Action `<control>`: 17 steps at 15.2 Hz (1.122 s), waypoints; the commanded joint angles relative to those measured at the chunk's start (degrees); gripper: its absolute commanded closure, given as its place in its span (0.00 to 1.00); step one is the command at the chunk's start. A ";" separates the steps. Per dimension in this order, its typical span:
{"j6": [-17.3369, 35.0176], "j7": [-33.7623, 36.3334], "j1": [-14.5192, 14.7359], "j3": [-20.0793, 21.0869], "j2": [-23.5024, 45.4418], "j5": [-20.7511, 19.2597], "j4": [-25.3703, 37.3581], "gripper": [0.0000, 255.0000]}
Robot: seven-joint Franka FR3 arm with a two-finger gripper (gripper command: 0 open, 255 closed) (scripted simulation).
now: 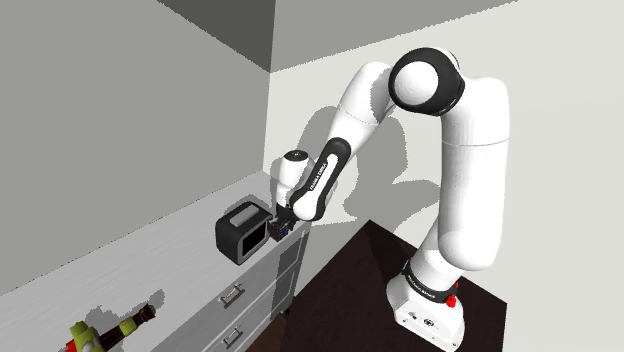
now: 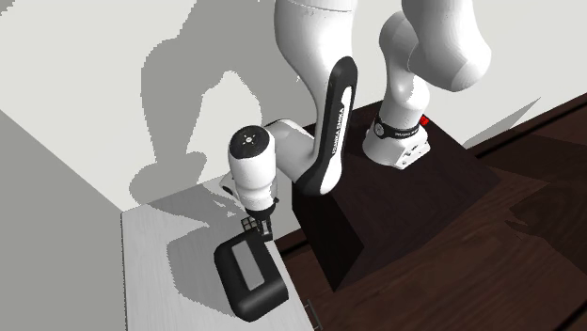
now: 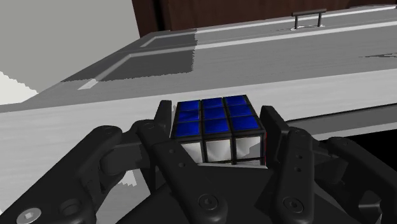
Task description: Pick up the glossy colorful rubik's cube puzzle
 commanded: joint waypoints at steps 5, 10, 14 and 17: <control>0.06 0.01 0.00 -0.02 0.13 0.00 0.04 1.00; -2.73 -0.83 -1.12 1.27 -3.80 0.90 -1.13 1.00; -5.55 -1.80 -2.10 2.52 -7.46 2.06 -1.99 1.00; -7.74 -2.62 -2.74 3.37 -10.16 3.10 -2.49 1.00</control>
